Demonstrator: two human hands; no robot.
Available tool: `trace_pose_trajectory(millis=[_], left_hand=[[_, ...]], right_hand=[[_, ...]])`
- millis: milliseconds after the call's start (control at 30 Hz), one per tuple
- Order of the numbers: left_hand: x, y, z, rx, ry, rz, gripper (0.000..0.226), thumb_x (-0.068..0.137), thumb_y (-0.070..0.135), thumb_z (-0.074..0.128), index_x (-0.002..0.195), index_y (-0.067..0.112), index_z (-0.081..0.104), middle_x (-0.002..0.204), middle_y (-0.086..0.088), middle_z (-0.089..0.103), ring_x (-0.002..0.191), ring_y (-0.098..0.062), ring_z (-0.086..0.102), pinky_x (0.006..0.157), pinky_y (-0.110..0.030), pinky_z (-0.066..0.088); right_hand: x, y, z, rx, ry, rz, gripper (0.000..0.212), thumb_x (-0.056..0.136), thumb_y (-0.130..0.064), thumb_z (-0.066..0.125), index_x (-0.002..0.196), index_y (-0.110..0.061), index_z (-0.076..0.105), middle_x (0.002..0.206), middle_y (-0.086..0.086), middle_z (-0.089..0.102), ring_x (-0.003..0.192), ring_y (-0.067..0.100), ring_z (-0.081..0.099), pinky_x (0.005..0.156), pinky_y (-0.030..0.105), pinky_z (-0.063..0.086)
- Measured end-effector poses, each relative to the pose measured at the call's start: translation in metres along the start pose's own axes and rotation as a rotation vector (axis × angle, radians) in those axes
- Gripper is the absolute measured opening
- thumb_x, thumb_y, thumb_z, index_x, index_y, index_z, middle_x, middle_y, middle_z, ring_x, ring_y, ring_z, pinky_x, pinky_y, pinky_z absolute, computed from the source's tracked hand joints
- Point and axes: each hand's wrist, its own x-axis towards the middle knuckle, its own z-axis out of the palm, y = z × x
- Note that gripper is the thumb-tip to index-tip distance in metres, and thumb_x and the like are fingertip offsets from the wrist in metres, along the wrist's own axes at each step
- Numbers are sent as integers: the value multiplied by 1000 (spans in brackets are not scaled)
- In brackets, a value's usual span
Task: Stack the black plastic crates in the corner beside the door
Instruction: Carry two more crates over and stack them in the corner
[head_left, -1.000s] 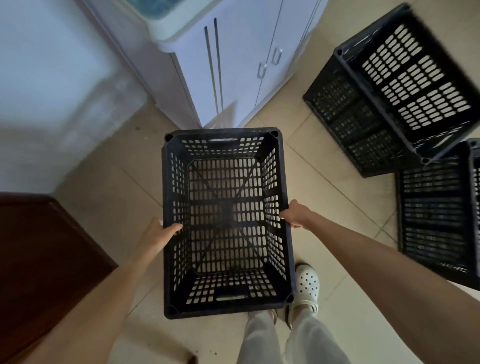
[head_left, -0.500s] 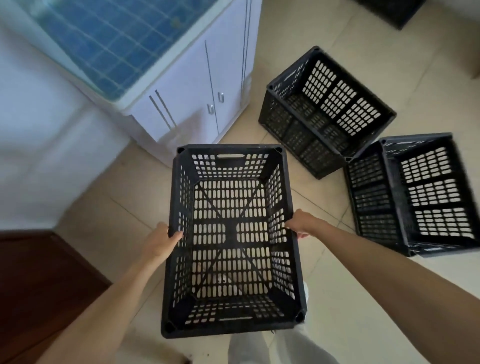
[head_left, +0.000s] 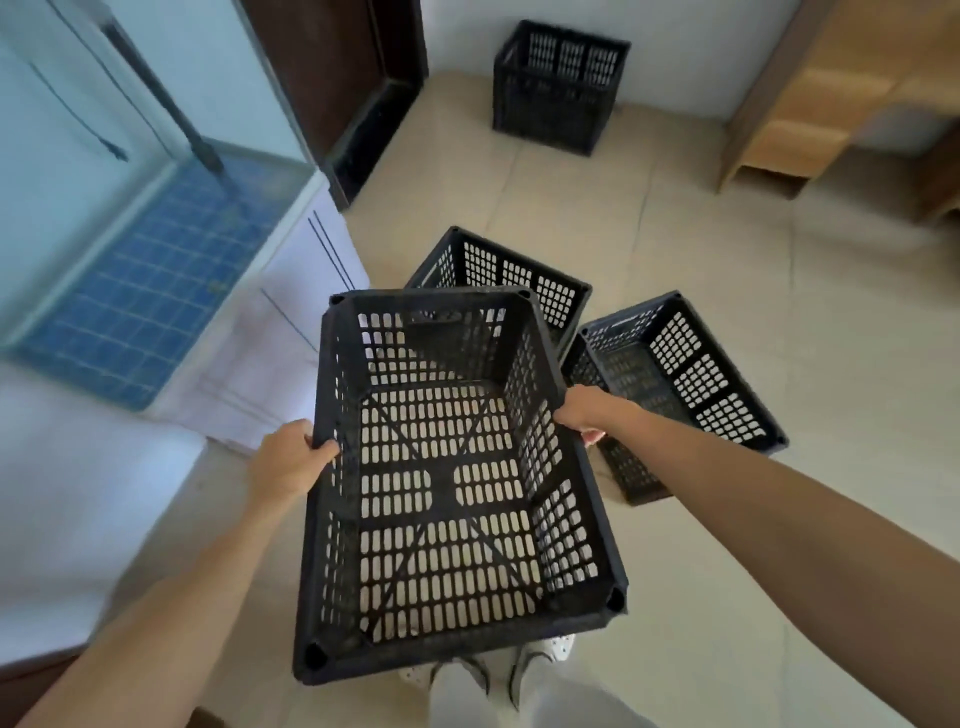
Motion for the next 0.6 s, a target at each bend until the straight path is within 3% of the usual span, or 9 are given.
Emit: trace_pose_trajectory(millis=[167,333,433,533,600], left_hand=[[-2,114,-20,82,81,84,31,89,33,63,69,12,50,66,-3,56,64,-20,56,63,-31,42],[6,226,-22,146,85,261,30,89,38,64,76,12,57,68,-4,60,60,-15,55,58,-28,40],[17,288,-17,110,41,361,31,89,36,65,75,10,58,69,-6,60,62,-17,59,55,-30,45],[28,349,-6,48,-51,444,28,88,30,67,70,13,55,72,-10,63,75,-32,66,72,-43,56],[34,390,4,87,-40,495,31,86,35,68,64,19,52,64,-1,59,74,-30,66,69,-37,53]], right_hand=[[-30,63,-72,24,71,4,38,98,-22,43,107,10,62,67,12,63,47,19,64,40,19,46],[-53,133,-137,122,149,51,33,98,-18,43,106,7,63,102,23,71,89,32,72,70,34,58],[-64,172,-171,145,214,91,34,99,-21,39,97,6,61,102,25,71,73,30,70,66,32,59],[-69,209,-204,159,259,128,34,100,-23,40,101,5,59,97,19,71,68,27,69,59,28,57],[-70,235,-225,206,293,176,29,100,-23,42,100,3,54,87,16,67,60,21,66,46,23,52]])
